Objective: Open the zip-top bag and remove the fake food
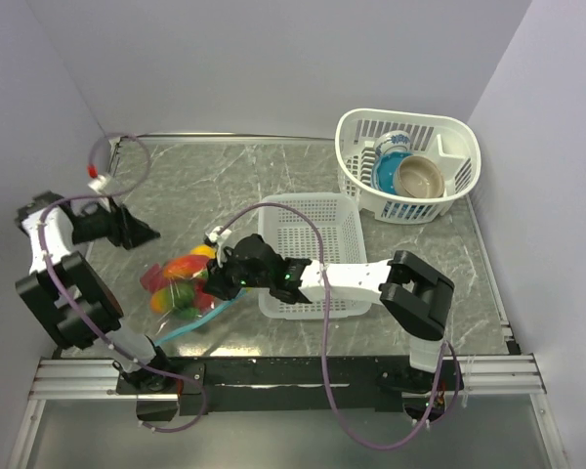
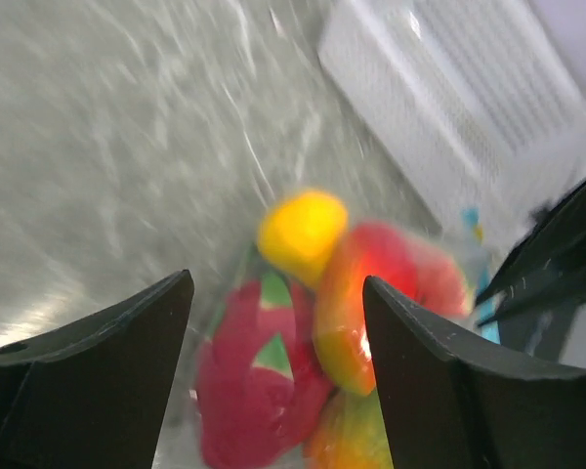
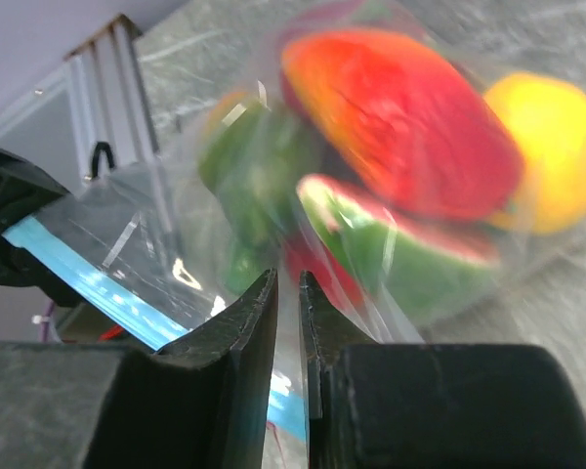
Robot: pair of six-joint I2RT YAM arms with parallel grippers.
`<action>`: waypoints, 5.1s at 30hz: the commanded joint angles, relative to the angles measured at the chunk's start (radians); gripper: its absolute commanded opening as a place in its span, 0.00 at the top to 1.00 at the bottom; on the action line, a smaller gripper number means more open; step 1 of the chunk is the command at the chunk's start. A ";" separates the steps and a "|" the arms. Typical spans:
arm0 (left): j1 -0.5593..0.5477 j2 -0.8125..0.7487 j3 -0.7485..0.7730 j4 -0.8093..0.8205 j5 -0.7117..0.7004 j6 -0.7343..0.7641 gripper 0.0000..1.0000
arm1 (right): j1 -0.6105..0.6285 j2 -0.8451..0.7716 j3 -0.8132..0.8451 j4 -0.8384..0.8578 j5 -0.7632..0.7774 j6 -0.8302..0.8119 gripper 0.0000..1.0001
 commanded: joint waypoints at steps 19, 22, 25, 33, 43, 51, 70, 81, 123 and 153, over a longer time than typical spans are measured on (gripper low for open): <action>-0.150 0.261 -0.096 -0.184 -0.097 0.378 0.99 | 0.009 0.212 0.310 -0.349 0.171 -0.014 0.78; -0.134 0.238 0.032 -0.184 -0.043 0.305 0.99 | -0.001 0.232 0.365 -0.371 0.234 -0.046 0.71; -0.105 0.212 0.169 -0.184 -0.014 0.212 0.99 | -0.019 0.199 0.393 -0.385 0.297 -0.065 0.64; -0.097 0.168 0.237 -0.180 -0.068 0.156 0.99 | -0.013 -0.047 -0.012 -0.017 0.286 -0.051 0.58; -0.125 0.166 -0.067 -0.024 -0.201 0.124 0.99 | 0.018 0.053 0.060 0.011 0.252 -0.063 0.57; -0.157 0.126 -0.197 0.215 -0.362 -0.020 0.99 | 0.044 0.012 0.012 0.025 0.239 -0.063 0.58; -0.212 0.023 -0.283 0.544 -0.556 -0.412 0.99 | 0.096 -0.105 -0.118 0.131 0.036 -0.063 0.61; -0.225 0.008 -0.288 0.478 -0.553 -0.350 0.99 | 0.084 0.039 0.046 0.059 0.174 -0.099 0.49; -0.286 -0.078 -0.334 0.489 -0.557 -0.379 0.99 | 0.082 0.144 0.065 0.102 0.271 -0.065 0.63; -0.292 -0.059 -0.329 0.592 -0.592 -0.511 0.99 | -0.189 -0.394 -0.223 -0.501 1.007 0.217 0.33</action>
